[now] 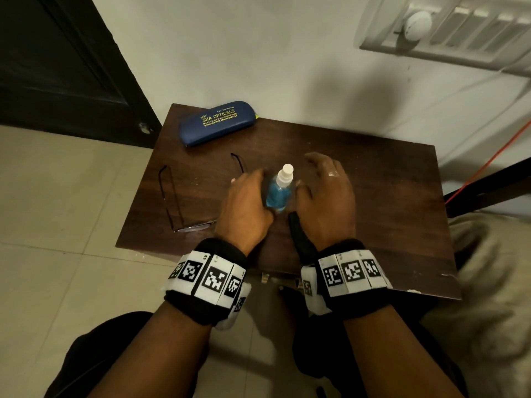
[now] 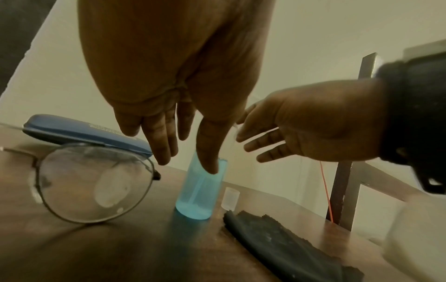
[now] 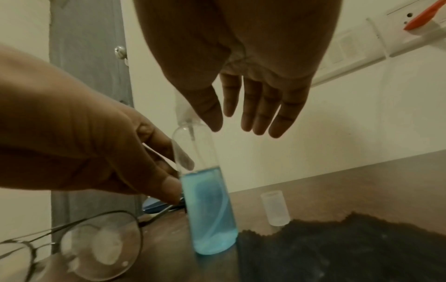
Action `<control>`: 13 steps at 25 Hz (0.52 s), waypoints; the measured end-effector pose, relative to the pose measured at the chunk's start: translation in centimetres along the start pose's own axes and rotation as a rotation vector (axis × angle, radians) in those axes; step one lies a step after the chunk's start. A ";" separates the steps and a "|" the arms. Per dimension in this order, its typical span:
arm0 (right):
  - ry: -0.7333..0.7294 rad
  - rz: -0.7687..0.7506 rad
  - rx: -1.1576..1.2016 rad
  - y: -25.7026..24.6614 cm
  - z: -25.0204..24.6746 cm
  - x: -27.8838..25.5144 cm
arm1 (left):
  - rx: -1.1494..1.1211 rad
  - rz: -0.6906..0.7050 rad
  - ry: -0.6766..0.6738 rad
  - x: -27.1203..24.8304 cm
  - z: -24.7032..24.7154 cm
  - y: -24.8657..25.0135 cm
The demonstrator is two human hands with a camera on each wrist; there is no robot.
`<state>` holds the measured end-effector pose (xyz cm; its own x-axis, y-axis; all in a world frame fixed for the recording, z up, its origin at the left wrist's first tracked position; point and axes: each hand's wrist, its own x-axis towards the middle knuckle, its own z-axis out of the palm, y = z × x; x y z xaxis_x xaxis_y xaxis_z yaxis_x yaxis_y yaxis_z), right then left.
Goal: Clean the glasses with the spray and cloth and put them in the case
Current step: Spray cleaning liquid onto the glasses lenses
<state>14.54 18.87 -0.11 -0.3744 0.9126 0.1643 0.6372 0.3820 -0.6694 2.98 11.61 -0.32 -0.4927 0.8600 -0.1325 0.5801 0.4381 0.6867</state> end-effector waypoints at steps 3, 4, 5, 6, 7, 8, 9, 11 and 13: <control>0.093 -0.036 0.097 -1.4 -0.2 -2.3 | 0.114 0.015 0.014 -0.6 -1.7 -0.2; 0.116 -0.061 0.114 -1.6 -0.1 -3.0 | 0.147 0.016 0.026 -0.9 -2.4 -0.5; 0.123 -0.087 0.122 -1.8 0.1 -3.6 | 0.175 0.015 0.039 -1.1 -3.2 -0.9; 0.116 -0.109 0.123 -1.9 0.3 -4.0 | 0.200 0.010 0.045 -1.4 -4.0 -1.3; 0.099 -0.128 0.118 -1.9 0.6 -4.3 | 0.223 0.004 0.038 -1.6 -4.8 -1.9; 0.080 -0.147 0.110 -1.9 0.9 -4.6 | 0.248 -0.003 0.023 -1.9 -5.5 -2.5; 0.064 -0.169 0.101 -1.8 1.4 -4.7 | 0.279 -0.011 0.004 -2.1 -6.0 -3.2; 0.055 -0.210 0.077 -1.5 2.3 -4.7 | 0.338 -0.030 -0.035 -2.4 -6.8 -4.2; 0.072 -0.225 0.057 -1.4 3.3 -4.4 | 0.380 -0.038 -0.072 -2.7 -7.4 -5.1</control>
<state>13.10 13.88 -2.31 -0.4524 0.8141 0.3642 0.5030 0.5701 -0.6495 -3.46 5.14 1.76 -0.4791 0.8518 -0.2120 0.7682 0.5237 0.3684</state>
